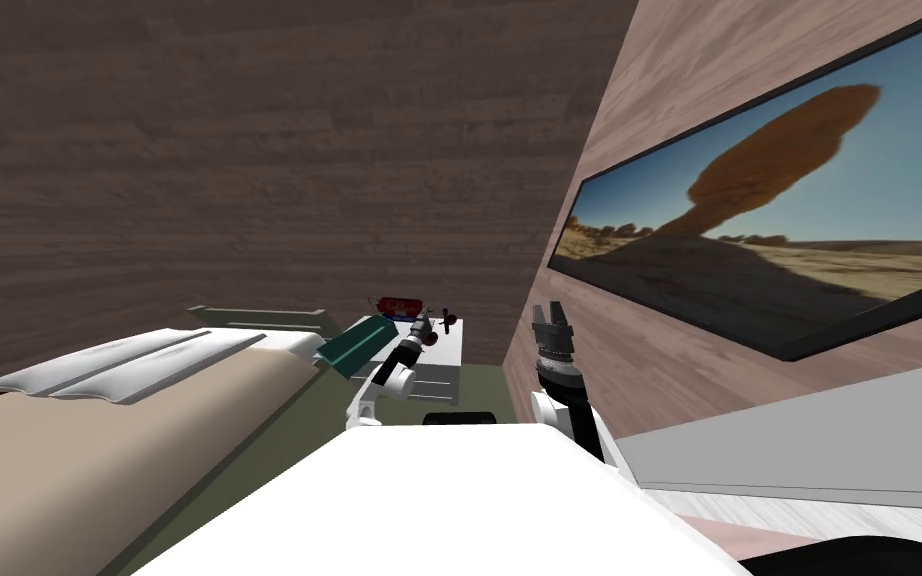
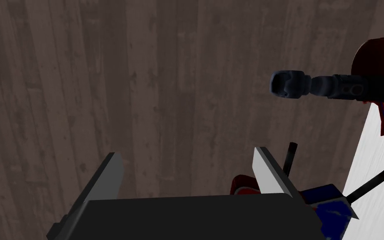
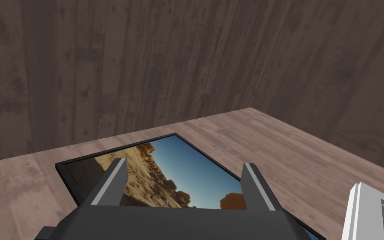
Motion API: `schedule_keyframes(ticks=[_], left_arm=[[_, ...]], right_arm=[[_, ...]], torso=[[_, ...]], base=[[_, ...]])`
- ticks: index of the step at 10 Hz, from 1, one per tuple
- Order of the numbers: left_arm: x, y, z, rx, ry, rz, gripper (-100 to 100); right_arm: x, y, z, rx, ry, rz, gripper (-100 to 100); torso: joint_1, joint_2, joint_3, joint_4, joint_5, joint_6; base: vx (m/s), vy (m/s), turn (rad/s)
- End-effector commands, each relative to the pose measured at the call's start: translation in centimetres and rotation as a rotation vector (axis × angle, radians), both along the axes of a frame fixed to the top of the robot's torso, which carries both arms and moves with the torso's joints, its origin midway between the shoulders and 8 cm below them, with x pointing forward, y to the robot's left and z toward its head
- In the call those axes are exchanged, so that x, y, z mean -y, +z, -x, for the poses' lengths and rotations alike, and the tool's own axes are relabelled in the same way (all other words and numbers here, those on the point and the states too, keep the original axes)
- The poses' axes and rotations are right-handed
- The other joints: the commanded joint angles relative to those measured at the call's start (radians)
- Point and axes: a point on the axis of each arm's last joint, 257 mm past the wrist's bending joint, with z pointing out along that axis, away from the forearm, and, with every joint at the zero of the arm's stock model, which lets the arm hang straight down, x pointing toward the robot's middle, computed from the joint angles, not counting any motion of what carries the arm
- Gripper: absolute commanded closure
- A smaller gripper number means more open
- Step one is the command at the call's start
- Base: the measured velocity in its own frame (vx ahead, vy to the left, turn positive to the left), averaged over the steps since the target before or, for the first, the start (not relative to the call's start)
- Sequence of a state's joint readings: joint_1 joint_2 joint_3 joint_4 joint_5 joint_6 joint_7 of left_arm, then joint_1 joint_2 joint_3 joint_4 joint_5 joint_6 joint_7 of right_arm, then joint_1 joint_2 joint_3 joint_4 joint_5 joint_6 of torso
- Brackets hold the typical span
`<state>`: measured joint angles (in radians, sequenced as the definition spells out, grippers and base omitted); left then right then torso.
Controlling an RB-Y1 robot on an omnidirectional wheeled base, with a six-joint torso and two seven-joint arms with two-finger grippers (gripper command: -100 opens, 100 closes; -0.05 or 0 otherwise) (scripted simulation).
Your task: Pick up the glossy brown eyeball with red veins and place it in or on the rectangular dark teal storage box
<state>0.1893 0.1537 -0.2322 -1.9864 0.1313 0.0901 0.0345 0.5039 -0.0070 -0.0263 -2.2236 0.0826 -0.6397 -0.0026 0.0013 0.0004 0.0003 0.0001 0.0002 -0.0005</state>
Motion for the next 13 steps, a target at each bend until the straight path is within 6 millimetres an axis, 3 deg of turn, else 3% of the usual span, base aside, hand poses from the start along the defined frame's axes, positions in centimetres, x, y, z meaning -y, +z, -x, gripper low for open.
schedule_keyframes(ticks=[1, 6, 8, 9, 11, 13], left_arm=[[1.2, -1.6, -0.5, -0.055, -0.024, -0.011, -100], [3.6, -6.0, -1.6, -0.197, -0.07, -0.052, -100], [4.5, -8.7, -2.1, -0.277, -0.088, -0.085, -100], [4.5, -8.9, -2.1, -0.287, -0.087, -0.088, -100], [4.7, -11.7, -2.4, -0.371, -0.093, -0.127, -100], [4.4, -14.4, -2.5, -0.45, -0.087, -0.167, -100]], right_arm=[[0.0, 0.0, 0.0, 0.0, 0.0, 0.0, 0], [0.0, 0.0, 0.0, 0.0, 0.0, 0.0, 0], [0.0, 0.0, 0.0, 0.0, 0.0, 0.0, 0], [0.0, 0.0, 0.0, 0.0, 0.0, 0.0, 0], [0.0, 0.0, 0.0, 0.0, 0.0, 0.0, 0], [0.0, 0.0, 0.0, 0.0, 0.0, 0.0, 0]], torso=[[0.0, 0.0, 0.0, 0.0, 0.0, 0.0], [0.003, 0.001, 0.0, 0.0, 0.001, 0.0], [0.001, 0.0, 0.0, 0.0, 0.0, 0.0], [-0.001, -0.001, 0.0, 0.0, 0.0, 0.0], [0.0, 0.0, 0.0, 0.0, 0.0, 0.0], [0.005, -0.001, -0.001, 0.0, 0.001, 0.0]], base=[[-0.005, 0.049, -0.178], [-0.023, 0.066, -0.137], [-0.016, 0.02, -0.078], [-0.02, 0.039, -0.114], [-0.02, 0.015, -0.055], [-0.006, 0.135, -0.243]])
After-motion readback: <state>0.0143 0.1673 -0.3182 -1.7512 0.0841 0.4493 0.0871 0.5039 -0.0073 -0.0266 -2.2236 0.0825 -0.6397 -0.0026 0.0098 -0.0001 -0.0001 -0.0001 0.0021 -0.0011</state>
